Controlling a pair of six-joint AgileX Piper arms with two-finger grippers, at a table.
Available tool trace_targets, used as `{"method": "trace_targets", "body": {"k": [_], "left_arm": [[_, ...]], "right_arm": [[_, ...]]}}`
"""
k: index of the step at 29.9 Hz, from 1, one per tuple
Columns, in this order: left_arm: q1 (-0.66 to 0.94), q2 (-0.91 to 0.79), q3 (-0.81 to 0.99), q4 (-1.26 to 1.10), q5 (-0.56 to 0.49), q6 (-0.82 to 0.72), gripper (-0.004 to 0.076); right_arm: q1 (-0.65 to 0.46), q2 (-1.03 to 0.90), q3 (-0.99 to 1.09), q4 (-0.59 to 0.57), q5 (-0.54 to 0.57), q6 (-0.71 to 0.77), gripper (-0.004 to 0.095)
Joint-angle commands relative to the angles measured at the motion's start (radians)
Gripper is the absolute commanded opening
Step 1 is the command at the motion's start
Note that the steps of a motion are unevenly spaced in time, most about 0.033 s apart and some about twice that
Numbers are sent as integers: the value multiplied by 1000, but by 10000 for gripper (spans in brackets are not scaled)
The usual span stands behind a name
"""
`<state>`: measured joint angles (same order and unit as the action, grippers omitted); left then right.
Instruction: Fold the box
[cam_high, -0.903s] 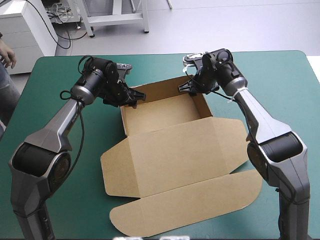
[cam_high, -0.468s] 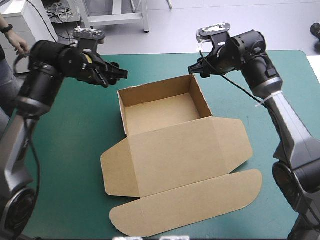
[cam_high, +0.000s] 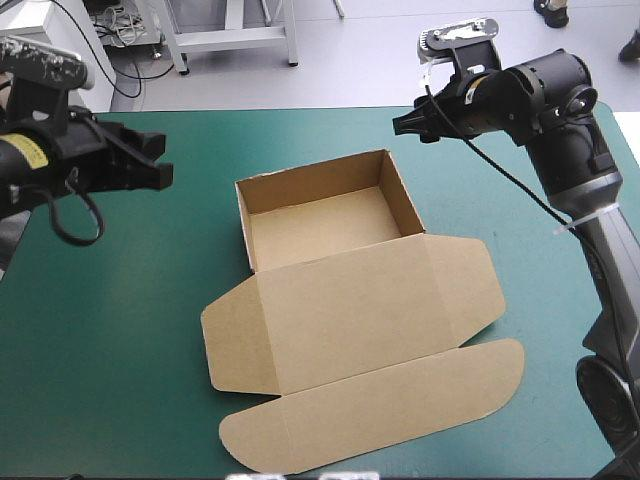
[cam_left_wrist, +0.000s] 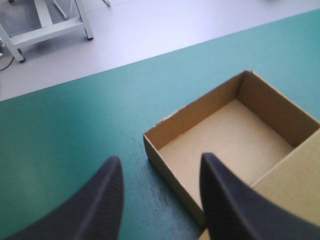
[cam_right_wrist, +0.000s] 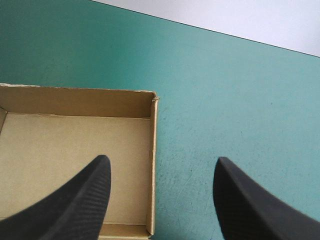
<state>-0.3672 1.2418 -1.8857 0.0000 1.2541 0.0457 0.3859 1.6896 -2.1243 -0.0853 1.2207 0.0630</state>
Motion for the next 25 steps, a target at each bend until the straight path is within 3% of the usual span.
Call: {"method": "trace_targets", "body": {"k": [1,5,10,19,22,25], "left_arm": [[-7,-101,109,-33,22,60,170],[-7,-220,341,-61,20,102,3],[-7,-407,604,-67,-10,109,-8],[-7,-835,1064,-93,-237,63,-8],[-7,-965,1191,-93,-267,40,-8],[-7,-1071,1295,-93,-296,19,-8]], "right_arm": [[-1,-9,-30,-11,-51,-5,557],[-1,54,-30,-11,-51,-7,557],[-1,172,-30,-3,-51,-22,557],[-1,363,-30,11,-51,-29,548],[-1,402,-30,11,-51,-29,468],[-1,425,-30,11,-51,-29,269]]}}
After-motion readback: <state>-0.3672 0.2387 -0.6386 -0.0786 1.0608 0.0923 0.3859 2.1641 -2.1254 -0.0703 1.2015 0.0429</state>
